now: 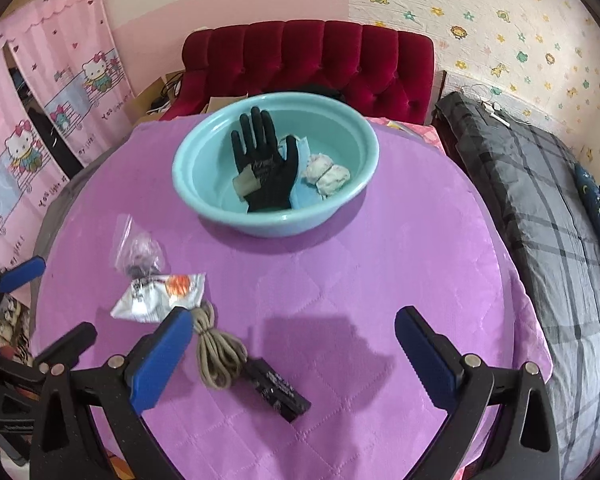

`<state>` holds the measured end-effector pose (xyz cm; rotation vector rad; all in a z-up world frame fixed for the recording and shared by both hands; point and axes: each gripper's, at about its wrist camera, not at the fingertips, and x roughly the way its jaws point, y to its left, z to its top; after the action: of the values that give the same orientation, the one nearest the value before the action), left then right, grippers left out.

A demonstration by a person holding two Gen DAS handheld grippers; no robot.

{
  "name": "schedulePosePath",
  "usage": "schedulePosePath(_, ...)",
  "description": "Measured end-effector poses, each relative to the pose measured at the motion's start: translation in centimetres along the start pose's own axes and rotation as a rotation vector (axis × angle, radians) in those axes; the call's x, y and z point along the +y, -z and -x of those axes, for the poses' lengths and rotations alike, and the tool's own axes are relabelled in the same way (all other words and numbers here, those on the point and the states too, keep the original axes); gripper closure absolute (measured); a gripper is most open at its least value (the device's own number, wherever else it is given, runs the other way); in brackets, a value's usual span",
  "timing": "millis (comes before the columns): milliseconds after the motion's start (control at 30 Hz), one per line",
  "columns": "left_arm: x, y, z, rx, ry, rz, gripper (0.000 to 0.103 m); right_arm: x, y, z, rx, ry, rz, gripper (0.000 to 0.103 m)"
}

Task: Organize soft objects
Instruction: 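Withdraw both grippers from the basin back over the table, then grasp the black cylindrical case with the right gripper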

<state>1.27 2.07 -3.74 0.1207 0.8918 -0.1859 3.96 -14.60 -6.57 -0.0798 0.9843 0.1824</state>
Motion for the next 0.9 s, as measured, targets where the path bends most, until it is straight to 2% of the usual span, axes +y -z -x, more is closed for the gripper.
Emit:
schedulePosePath(233,-0.8,3.0,0.2,0.003,0.006,0.007,0.0,0.0,3.0,-0.7,0.01,-0.017,0.018,0.0)
schedulePosePath(500,-1.9,5.9,-1.1,0.052,0.014,-0.003,0.0,0.1,6.7,-2.8,0.046,-0.01,0.045,0.0)
schedulePosePath(900,-2.0,7.3,-2.9,0.119,0.009,0.029,0.0,-0.3,8.4,-6.5,0.144,-0.031,0.08,0.0)
